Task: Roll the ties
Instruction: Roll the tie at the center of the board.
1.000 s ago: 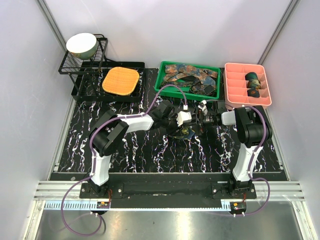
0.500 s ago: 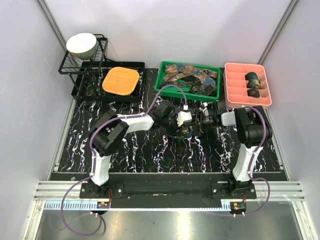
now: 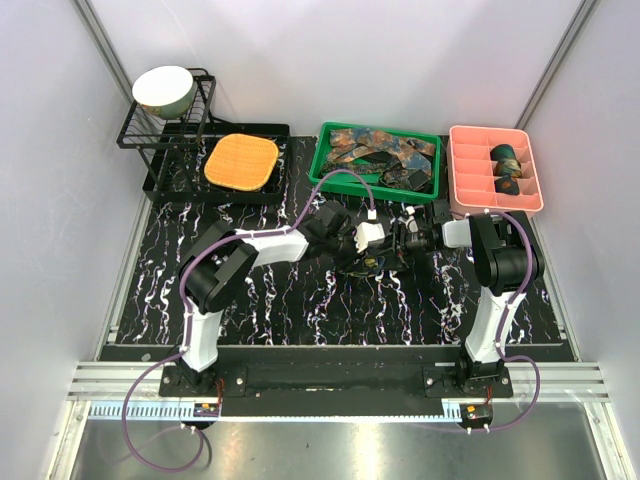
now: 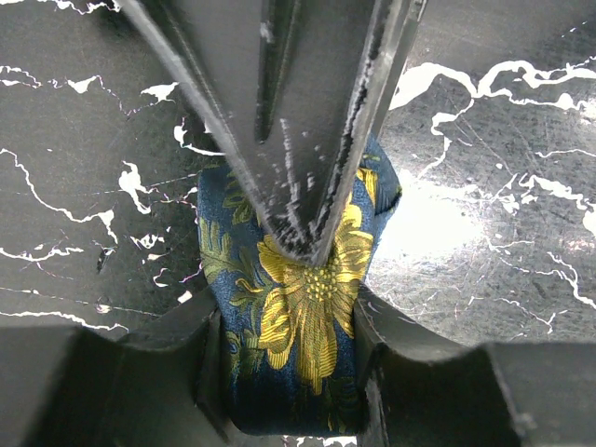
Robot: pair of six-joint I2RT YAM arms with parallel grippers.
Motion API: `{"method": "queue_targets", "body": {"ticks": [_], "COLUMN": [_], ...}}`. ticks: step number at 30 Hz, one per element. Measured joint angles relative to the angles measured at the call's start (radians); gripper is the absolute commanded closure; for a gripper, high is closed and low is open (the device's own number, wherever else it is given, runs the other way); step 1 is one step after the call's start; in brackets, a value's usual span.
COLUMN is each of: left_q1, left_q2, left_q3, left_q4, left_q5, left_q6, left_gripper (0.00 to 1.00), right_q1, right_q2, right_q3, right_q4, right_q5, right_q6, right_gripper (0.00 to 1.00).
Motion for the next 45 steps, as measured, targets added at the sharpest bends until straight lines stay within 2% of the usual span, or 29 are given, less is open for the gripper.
{"method": "queue_targets", "body": {"ticks": [1, 2, 4, 5, 7, 8, 11, 12, 15, 16, 24, 27, 31, 32, 34, 35, 37, 38, 39, 45], "left_q1": [0.000, 0.000, -0.001, -0.001, -0.001, -0.001, -0.001, -0.001, -0.006, -0.008, -0.013, -0.015, -0.027, -0.031, -0.038, -0.042, -0.050, -0.051, -0.052, -0.053], "left_q2": [0.000, 0.000, 0.002, 0.002, 0.002, 0.002, 0.006, 0.006, -0.003, -0.009, -0.008, 0.010, 0.014, 0.014, 0.014, 0.016, 0.025, 0.027, 0.027, 0.027], "left_q3": [0.000, 0.000, 0.000, 0.002, 0.004, 0.005, 0.000, 0.000, -0.007, -0.011, 0.015, 0.052, 0.066, 0.067, 0.074, 0.079, 0.099, 0.104, 0.105, 0.104], "left_q4": [0.000, 0.001, 0.003, 0.002, -0.001, -0.002, 0.000, 0.002, -0.002, -0.006, -0.058, -0.093, -0.119, -0.124, -0.139, -0.153, -0.178, -0.184, -0.187, -0.182], "left_q5": [0.000, 0.000, -0.005, -0.007, -0.007, -0.007, -0.021, -0.018, -0.016, -0.016, -0.082, -0.102, -0.099, -0.097, -0.092, -0.088, -0.091, -0.092, -0.092, -0.096], "left_q6": [0.000, 0.000, 0.000, -0.001, -0.003, -0.004, 0.007, 0.008, 0.013, 0.013, 0.022, 0.023, 0.048, 0.054, 0.068, 0.075, 0.084, 0.085, 0.086, 0.075], "left_gripper": [0.96, 0.89, 0.77, 0.66, 0.54, 0.42, 0.28, 0.20, 0.03, 0.01, 0.02, 0.08, 0.23, 0.35, 0.44, 0.46, 0.42, 0.33, 0.30, 0.27], "right_q1": [0.000, 0.000, 0.002, 0.003, 0.003, 0.003, 0.003, 0.004, 0.004, 0.004, 0.009, 0.014, 0.015, 0.015, 0.015, 0.015, 0.015, 0.015, 0.015, 0.015], "right_q2": [0.000, 0.000, 0.000, 0.001, 0.011, 0.015, 0.020, 0.022, 0.031, 0.031, 0.031, 0.031, 0.031, 0.031, 0.031, 0.031, 0.030, 0.030, 0.030, 0.030], "right_q3": [0.001, 0.002, 0.010, 0.014, 0.031, 0.038, 0.055, 0.060, 0.075, 0.077, 0.084, 0.084, 0.084, 0.084, 0.084, 0.086, 0.089, 0.090, 0.090, 0.090], "right_q4": [-0.008, -0.013, -0.025, -0.035, -0.063, -0.075, -0.103, -0.107, -0.130, -0.137, -0.185, -0.196, -0.196, -0.196, -0.196, -0.196, -0.198, -0.199, -0.200, -0.201], "right_q5": [0.005, 0.009, 0.011, 0.011, 0.008, 0.006, 0.003, 0.001, -0.005, -0.006, -0.019, -0.023, -0.027, -0.028, -0.029, -0.029, -0.032, -0.035, -0.036, -0.038], "right_q6": [-0.006, -0.014, -0.031, -0.042, -0.068, -0.080, -0.120, -0.130, -0.170, -0.183, -0.261, -0.274, -0.280, -0.279, -0.279, -0.279, -0.278, -0.278, -0.277, -0.275], "right_gripper": [0.84, 0.98, 1.00, 1.00, 1.00, 1.00, 1.00, 1.00, 1.00, 1.00, 1.00, 1.00, 1.00, 1.00, 1.00, 1.00, 1.00, 1.00, 1.00, 1.00]}}
